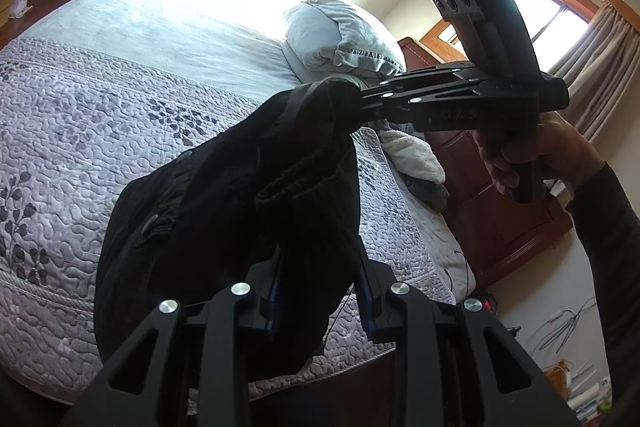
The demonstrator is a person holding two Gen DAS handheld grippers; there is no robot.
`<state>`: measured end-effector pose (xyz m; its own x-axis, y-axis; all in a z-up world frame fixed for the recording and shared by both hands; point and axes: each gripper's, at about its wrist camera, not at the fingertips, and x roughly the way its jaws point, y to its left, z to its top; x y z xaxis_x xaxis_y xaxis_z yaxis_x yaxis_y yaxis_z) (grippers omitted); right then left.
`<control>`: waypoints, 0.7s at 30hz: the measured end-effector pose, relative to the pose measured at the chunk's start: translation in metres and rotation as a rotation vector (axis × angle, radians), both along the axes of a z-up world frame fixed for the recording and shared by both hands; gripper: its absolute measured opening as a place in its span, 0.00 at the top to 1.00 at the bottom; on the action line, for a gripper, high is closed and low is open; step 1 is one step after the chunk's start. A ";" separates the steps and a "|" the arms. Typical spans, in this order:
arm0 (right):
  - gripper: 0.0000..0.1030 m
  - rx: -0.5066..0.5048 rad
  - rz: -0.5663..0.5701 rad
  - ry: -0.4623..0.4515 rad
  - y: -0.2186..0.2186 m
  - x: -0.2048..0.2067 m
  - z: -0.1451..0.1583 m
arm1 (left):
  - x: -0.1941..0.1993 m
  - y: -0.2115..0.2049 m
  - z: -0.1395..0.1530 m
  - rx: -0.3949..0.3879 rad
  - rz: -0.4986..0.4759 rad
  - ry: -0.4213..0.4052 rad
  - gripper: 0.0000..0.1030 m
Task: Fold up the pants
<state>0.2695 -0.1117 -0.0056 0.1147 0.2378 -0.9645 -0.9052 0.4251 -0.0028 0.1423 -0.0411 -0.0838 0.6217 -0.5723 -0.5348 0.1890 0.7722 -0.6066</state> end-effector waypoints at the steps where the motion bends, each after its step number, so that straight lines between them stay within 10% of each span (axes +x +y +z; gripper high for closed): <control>1: 0.89 -0.001 -0.006 0.001 -0.006 0.001 -0.001 | 0.000 -0.004 -0.001 0.003 -0.006 0.003 0.71; 21: 0.90 0.006 -0.079 0.038 -0.079 0.011 -0.048 | 0.013 -0.070 -0.034 0.065 -0.098 0.066 0.71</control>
<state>0.2809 -0.1910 -0.0539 0.0963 0.2349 -0.9672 -0.8682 0.4950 0.0338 0.1552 -0.1115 -0.1175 0.5265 -0.5916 -0.6106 0.2270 0.7899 -0.5696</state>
